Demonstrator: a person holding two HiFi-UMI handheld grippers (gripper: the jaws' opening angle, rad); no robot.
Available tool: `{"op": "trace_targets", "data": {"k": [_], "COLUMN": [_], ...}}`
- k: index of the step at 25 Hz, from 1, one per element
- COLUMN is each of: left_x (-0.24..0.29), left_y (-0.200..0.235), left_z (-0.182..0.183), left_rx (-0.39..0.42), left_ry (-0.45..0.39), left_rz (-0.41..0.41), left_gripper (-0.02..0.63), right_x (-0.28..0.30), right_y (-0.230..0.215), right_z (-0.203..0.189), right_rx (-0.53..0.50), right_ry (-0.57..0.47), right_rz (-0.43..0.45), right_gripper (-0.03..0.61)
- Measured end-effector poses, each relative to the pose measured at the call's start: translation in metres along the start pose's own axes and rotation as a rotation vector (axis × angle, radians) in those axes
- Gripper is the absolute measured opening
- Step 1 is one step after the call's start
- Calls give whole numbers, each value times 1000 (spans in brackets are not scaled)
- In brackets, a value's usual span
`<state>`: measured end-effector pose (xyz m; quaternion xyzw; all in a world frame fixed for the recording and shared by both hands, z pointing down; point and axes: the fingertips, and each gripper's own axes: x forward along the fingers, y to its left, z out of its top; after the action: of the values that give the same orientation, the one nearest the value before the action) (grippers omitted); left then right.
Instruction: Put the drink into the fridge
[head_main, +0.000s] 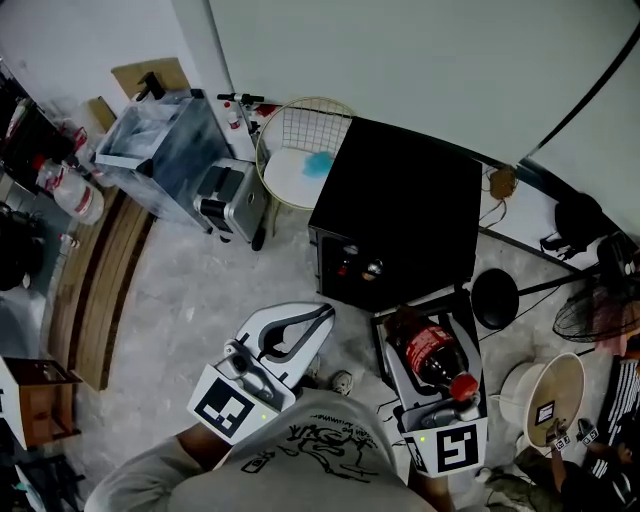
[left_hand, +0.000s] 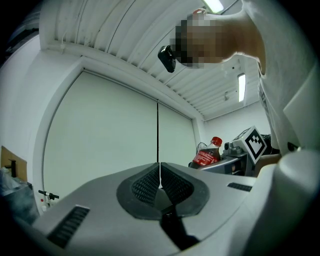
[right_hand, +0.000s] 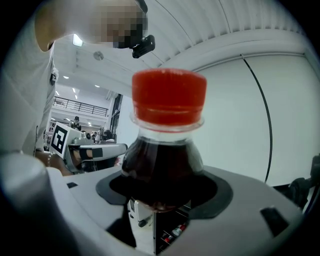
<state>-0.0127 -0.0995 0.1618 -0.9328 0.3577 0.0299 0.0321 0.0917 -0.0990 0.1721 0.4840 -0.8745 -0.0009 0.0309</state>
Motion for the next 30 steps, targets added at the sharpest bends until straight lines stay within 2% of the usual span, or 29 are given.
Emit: {"op": "trace_targets", "data": {"k": [19, 30], "left_x": [-10, -15], "left_y": [1, -1], "left_z": [-37, -64], "left_rx": [-31, -56], "left_ry": [65, 100], "left_rz": [-26, -42], "left_gripper": [22, 23], "right_x": [-2, -4], "right_y": [12, 25], "right_z": [-42, -80], "right_rx": [35, 42], "right_ry": [92, 173], "right_rz": [-14, 15], "right_gripper": [313, 313]}}
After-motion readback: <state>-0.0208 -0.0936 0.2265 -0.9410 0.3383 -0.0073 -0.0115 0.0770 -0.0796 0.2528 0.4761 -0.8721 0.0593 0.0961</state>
